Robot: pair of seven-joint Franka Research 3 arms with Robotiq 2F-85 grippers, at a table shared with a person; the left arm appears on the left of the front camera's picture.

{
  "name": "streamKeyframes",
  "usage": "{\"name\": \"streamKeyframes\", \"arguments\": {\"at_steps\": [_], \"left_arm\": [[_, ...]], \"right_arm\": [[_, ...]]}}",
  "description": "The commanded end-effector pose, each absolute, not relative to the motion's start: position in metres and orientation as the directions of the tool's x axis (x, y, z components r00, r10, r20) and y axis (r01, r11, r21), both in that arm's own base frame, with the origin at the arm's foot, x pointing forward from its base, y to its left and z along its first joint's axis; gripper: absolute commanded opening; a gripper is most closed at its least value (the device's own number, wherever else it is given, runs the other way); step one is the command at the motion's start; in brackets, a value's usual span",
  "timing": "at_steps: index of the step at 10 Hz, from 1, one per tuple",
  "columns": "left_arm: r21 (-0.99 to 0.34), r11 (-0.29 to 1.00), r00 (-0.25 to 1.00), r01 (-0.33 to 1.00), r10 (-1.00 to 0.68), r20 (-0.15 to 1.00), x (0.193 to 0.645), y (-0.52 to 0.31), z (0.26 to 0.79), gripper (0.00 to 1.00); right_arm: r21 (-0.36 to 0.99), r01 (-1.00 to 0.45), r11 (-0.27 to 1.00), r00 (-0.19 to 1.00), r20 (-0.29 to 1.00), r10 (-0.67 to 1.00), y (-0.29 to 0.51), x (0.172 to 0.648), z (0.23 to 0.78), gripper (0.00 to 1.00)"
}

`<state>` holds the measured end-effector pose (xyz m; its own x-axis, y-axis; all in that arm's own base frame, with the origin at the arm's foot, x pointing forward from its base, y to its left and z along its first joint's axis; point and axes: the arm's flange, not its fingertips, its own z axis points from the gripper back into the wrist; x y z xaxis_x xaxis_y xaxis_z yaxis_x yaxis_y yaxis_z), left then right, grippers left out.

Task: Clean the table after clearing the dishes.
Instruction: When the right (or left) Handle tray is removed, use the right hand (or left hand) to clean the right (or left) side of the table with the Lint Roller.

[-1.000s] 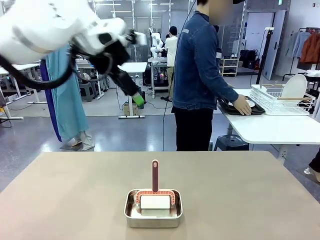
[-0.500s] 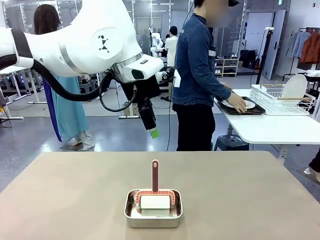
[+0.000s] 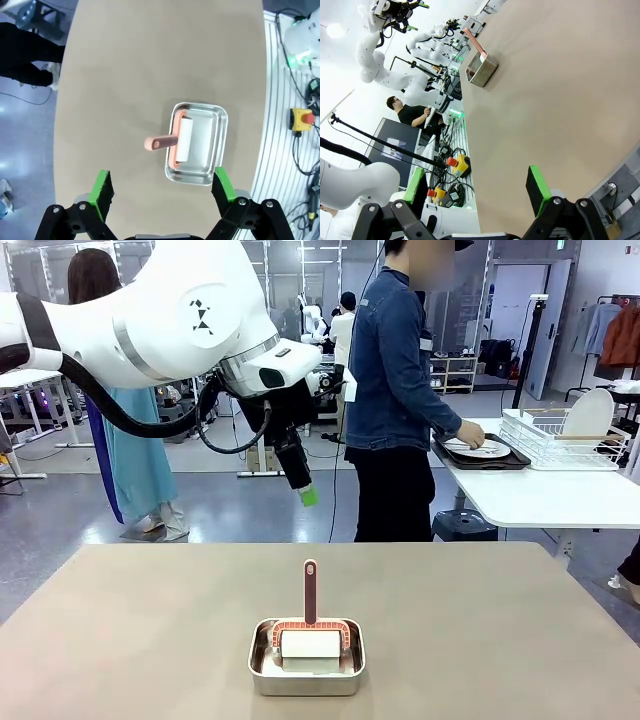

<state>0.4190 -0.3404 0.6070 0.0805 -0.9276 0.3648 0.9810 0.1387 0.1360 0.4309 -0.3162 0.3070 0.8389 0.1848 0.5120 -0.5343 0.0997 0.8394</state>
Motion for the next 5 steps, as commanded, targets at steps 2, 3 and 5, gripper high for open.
{"name": "streamKeyframes", "arguments": {"at_steps": [2, 3, 5], "left_arm": [[0.054, 0.053, 0.034, 0.997, -0.951, 0.306, 0.421, -0.332, 0.584, 1.0], [0.037, 0.07, 0.057, 0.997, -0.961, 0.272, 0.429, -0.334, 0.572, 1.0], [-0.029, 0.032, 0.038, 0.999, -0.974, 0.222, 0.446, -0.343, 0.546, 1.0]], "right_arm": [[0.838, -0.534, 0.112, 0.839, 0.51, 0.189, -0.31, 0.424, 0.309, 1.0], [0.838, -0.534, 0.112, 0.839, 0.51, 0.189, -0.31, 0.424, 0.309, 1.0], [0.838, -0.534, 0.112, 0.839, 0.51, 0.189, -0.31, 0.424, 0.309, 1.0]]}}
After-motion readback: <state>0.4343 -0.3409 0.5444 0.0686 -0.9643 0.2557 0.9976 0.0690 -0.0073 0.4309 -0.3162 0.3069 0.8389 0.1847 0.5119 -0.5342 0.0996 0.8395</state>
